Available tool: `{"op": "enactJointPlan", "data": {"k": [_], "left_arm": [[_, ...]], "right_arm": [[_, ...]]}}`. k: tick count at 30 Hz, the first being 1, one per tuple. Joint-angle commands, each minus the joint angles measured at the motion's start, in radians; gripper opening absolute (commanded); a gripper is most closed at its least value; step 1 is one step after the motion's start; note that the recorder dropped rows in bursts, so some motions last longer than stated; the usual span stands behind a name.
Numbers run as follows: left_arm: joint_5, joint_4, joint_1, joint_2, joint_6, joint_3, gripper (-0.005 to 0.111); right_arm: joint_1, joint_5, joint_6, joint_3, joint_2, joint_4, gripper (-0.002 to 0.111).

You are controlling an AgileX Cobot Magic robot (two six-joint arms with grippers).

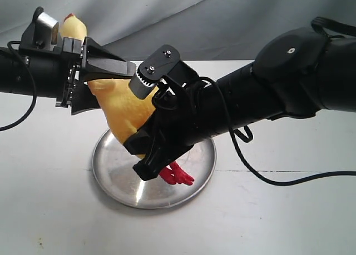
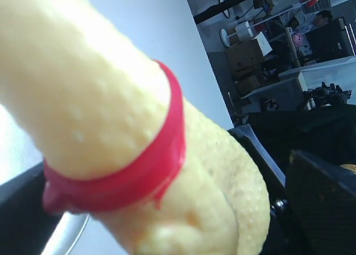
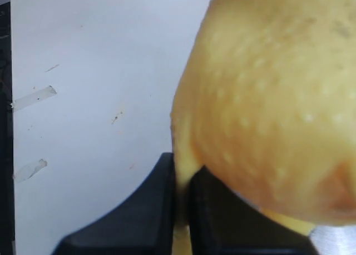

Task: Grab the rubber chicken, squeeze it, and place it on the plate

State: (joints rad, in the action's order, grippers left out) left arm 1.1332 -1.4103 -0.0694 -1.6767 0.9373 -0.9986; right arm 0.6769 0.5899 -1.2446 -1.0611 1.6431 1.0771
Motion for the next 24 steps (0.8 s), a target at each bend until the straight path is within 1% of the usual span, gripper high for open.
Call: {"op": "enactJointPlan", "data": {"k": [1, 6, 10, 11, 12, 13, 14, 16, 18, 19, 21, 24], "left_arm": [[0.001, -0.008, 0.000, -0.001, -0.005, -0.008, 0.104], [0.050, -0.006, 0.000, -0.001, -0.005, -0.008, 0.104], [0.048, 0.001, 0.000, -0.001, -0.005, -0.008, 0.104], [0.048, 0.001, 0.000, -0.001, -0.005, -0.008, 0.103], [0.052, 0.003, 0.000, -0.001, -0.009, -0.008, 0.099], [0.054, 0.006, 0.000, -0.001, -0.011, -0.008, 0.094], [0.054, 0.008, 0.000, -0.001, -0.011, -0.008, 0.083], [0.040, 0.008, 0.000, -0.001, -0.011, -0.008, 0.053], [0.024, 0.008, 0.000, -0.001, -0.004, -0.008, 0.012], [0.025, 0.006, 0.000, -0.001, 0.020, -0.008, 0.001], [0.025, 0.000, 0.000, -0.001, 0.028, -0.008, 0.004], [0.025, 0.000, 0.000, -0.001, 0.028, -0.008, 0.004]], "right_arm": [[0.002, -0.001, -0.012, 0.001, -0.008, 0.010, 0.000], [0.002, -0.004, -0.012, 0.001, -0.008, 0.010, 0.000], [0.002, -0.004, -0.012, 0.001, -0.008, 0.010, 0.000], [0.002, -0.004, -0.012, 0.001, -0.008, 0.010, 0.000], [0.002, -0.004, -0.012, 0.001, -0.008, 0.010, 0.000], [0.002, -0.004, -0.012, 0.001, -0.008, 0.010, 0.000], [0.002, -0.004, -0.012, 0.001, -0.008, 0.010, 0.000], [0.002, -0.004, -0.012, 0.001, -0.008, 0.010, 0.000], [0.002, -0.004, -0.012, 0.001, -0.008, 0.010, 0.000], [0.002, -0.004, -0.012, 0.001, -0.008, 0.010, 0.000], [0.002, -0.002, -0.012, 0.001, -0.008, 0.010, 0.000], [0.002, -0.002, -0.012, 0.001, -0.008, 0.010, 0.000]]}}
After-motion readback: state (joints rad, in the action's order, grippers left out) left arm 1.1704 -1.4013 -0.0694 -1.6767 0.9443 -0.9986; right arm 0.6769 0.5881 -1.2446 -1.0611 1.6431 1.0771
